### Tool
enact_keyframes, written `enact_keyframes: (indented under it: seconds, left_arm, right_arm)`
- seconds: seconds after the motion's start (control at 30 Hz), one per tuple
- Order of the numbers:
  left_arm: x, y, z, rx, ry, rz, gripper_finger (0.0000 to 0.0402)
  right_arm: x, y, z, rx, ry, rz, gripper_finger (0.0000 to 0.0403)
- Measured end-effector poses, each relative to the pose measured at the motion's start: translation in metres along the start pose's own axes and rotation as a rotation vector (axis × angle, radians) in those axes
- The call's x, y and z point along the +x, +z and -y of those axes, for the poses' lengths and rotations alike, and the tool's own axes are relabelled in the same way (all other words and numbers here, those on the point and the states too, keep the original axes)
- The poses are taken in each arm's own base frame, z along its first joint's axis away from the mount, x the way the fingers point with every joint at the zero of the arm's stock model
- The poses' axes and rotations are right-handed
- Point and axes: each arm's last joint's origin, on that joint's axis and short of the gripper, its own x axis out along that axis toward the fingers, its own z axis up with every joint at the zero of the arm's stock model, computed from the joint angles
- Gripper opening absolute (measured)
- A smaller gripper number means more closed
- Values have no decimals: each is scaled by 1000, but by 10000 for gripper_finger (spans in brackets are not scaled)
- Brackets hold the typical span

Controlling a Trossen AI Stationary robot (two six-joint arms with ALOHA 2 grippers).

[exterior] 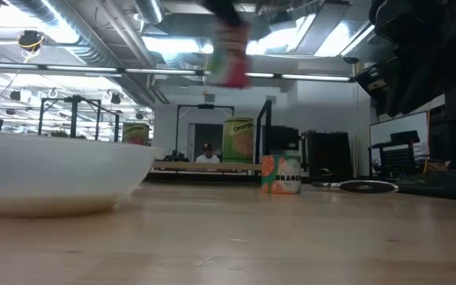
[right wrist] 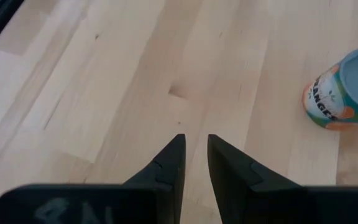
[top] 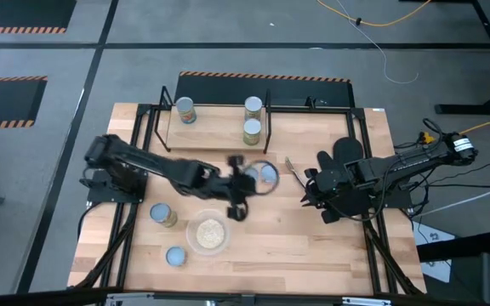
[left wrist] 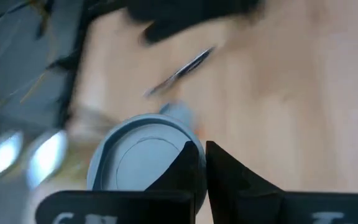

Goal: Pick and place cans onto a shelf
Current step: Put the canned mixed fruits on the shelf

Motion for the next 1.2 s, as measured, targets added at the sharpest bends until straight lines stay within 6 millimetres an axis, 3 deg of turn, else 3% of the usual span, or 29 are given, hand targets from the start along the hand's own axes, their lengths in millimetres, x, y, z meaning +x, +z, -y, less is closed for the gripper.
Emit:
enact_keyframes:
  seconds: [0.27, 0.43, 0.63, 0.83, 0.97, 1.2]
  left_arm:
    - [-90, -27, -59, -97, 141, -27, 7]
    - [-117, -61, -85, -180, 206, -9, 7]
    - [-107, -119, -97, -272, 267, 11, 7]
    - [-82, -176, -103, -373, 326, 2, 9]
    - [-63, -202, -107, -440, 342, -3, 9]
    - [-38, -230, -118, -496, 375, -32, 9]
  right_arm:
    - [1, 1, 0, -1, -1, 11, 72]
    - [1, 1, 0, -1, -1, 12, 72]
    - [1, 2, 0, -1, -1, 15, 72]
    - [1, 2, 0, -2, -1, 24, 72]
    - [0, 4, 1, -6, -3, 38, 72]
    - [0, 4, 3, -2, -12, 46, 72]
